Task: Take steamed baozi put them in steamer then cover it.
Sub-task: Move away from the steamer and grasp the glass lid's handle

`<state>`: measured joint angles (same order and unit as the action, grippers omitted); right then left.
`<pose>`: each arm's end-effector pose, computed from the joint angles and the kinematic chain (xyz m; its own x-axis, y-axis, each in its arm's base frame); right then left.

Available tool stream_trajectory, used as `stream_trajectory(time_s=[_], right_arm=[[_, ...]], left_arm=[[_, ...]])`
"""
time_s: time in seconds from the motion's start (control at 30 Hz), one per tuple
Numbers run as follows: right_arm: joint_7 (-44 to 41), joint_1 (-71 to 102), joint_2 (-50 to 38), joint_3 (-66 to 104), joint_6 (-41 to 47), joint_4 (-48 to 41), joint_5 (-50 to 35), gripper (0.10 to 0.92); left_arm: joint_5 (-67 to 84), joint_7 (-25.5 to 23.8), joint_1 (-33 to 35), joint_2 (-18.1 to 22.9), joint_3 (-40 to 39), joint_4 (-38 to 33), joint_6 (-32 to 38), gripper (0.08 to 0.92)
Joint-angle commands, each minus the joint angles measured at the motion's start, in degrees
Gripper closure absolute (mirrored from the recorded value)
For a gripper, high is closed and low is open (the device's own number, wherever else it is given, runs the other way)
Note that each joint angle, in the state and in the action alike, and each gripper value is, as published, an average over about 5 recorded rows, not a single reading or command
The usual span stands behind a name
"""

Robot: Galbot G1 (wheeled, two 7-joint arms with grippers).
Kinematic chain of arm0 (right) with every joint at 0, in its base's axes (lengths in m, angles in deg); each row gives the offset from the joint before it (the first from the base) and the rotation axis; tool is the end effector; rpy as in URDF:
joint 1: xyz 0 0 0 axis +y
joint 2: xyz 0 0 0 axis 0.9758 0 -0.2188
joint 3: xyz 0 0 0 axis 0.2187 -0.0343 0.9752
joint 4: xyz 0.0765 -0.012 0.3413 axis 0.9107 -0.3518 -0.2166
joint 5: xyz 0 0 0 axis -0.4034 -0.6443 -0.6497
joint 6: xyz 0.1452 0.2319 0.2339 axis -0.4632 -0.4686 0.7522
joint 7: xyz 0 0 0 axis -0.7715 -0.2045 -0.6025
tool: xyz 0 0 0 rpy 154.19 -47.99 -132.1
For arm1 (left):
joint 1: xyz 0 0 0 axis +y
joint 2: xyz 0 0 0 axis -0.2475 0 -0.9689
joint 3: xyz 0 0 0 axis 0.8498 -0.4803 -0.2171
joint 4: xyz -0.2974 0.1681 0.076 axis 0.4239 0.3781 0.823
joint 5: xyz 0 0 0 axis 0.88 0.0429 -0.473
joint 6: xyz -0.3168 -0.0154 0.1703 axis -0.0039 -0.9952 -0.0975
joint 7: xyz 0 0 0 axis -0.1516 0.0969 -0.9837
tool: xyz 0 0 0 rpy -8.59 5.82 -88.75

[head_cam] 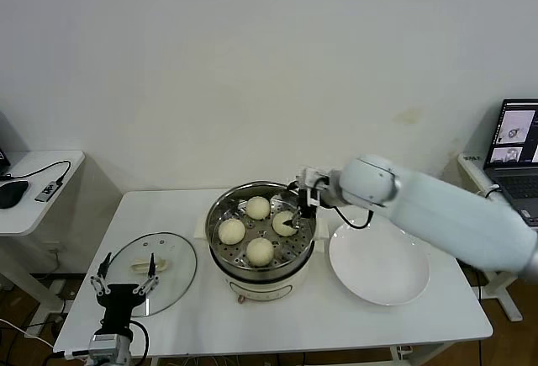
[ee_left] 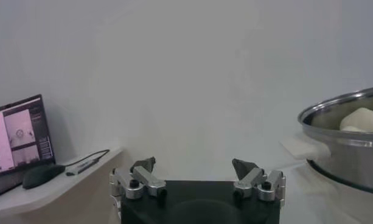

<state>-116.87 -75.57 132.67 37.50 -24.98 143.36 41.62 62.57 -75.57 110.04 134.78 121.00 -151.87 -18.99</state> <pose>0.4519 0.0254 -0.1146 -0.4910 -0.5564 0.6703 -0.8602 0.1881 -0.4740 0.1681 0.0806 -0.3149 -0.9869 -0.1591 0.0275 -0.1434 0.9419 0.3038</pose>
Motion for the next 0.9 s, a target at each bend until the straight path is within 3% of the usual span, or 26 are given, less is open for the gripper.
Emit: stream_trajectory(time_s=[0.03,0.27,0.57,0.9], right_arm=[[19.76,49.33,-2.88,44.38,-25.09,9.58,9.34,0.203],[18.59,70.6,9.91,68.56,-36.75,8.44,18.19,0.203],[14.67,81.51,31.91,85.1,-38.9,8.27,20.45,0.203],[18.57,85.66,35.0,90.47,-36.05,9.78,21.7,0.203]], left_arm=[[-1.6,-0.36,-0.42,0.23,-0.65,0.41,0.52,0.177],[-5.76,0.04,-0.4,0.19,-1.23,1.87,1.0,0.177],[-18.68,3.96,-0.16,-0.28,-1.12,4.92,1.94,0.177],[-41.86,3.94,1.47,-4.76,4.58,11.88,3.08,0.177]])
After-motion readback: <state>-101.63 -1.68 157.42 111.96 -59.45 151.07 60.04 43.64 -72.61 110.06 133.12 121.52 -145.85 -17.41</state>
